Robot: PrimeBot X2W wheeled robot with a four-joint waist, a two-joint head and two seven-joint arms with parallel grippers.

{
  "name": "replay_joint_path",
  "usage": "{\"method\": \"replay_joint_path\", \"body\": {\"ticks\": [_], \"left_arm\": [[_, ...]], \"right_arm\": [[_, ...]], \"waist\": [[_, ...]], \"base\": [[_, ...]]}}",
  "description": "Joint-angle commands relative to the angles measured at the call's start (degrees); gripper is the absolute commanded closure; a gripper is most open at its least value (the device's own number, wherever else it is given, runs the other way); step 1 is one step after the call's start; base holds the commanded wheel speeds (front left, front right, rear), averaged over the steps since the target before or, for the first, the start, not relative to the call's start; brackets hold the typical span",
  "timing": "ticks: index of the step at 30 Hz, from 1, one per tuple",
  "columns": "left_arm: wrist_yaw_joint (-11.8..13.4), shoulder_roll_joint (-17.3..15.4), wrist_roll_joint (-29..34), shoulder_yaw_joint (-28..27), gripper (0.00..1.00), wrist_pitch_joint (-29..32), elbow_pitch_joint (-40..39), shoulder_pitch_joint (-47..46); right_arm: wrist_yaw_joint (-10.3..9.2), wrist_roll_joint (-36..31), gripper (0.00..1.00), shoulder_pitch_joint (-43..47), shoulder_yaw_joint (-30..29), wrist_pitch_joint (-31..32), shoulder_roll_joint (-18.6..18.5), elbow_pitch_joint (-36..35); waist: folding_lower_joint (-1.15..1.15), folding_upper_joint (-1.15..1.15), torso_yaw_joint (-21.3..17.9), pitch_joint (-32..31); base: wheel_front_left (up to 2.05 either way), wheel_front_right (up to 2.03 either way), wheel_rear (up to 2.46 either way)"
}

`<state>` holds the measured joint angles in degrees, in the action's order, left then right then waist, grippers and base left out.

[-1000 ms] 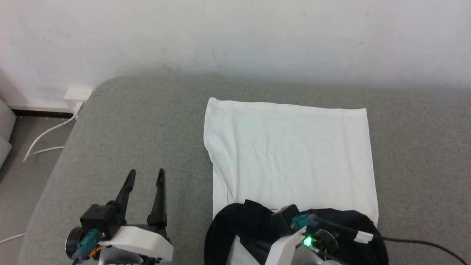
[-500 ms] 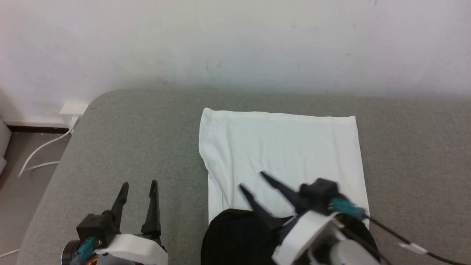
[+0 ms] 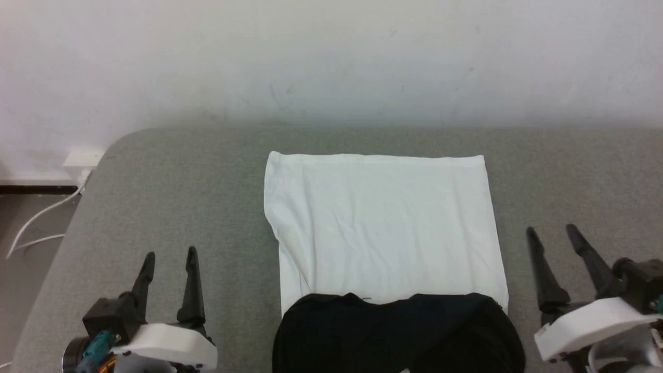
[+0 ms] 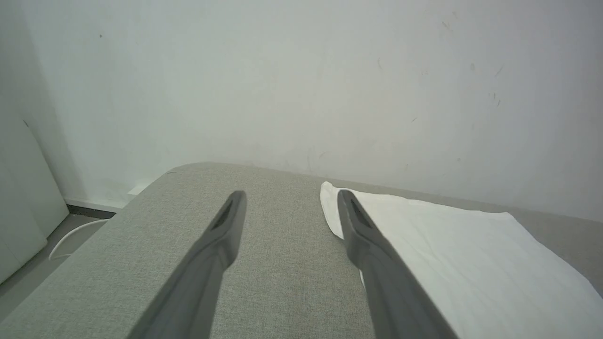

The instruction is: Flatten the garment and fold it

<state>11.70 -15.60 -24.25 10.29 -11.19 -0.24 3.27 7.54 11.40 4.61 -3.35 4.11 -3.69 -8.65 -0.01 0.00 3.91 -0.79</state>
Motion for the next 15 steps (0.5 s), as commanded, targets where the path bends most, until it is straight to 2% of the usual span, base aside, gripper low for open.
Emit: {"method": "replay_joint_path", "body": {"ticks": [1,7,15], "left_arm": [[-0.08,-0.37,-0.27,-0.3,0.0,-0.31,-0.15,-0.96],[-3.37,-1.5,-1.52,0.13,0.0,1.96,2.27,-11.29],[-11.05,-3.98,-2.38,2.77,0.0,9.71,12.81,-36.27]], "right_arm": [[-0.05,-0.26,0.0,0.46,-0.32,0.41,0.23,-0.9],[-0.05,0.21,0.0,-0.67,-1.62,2.06,0.65,-5.29],[-0.05,1.09,0.0,-6.18,-0.47,1.38,0.78,-4.98]], "waist": [[0.01,0.0,-0.95,1.49],[0.01,0.0,-3.46,7.95],[0.01,0.0,-7.26,16.63]], "base": [[0.0,0.0,0.0],[0.0,0.0,0.0],[0.0,0.0,0.0]]}}
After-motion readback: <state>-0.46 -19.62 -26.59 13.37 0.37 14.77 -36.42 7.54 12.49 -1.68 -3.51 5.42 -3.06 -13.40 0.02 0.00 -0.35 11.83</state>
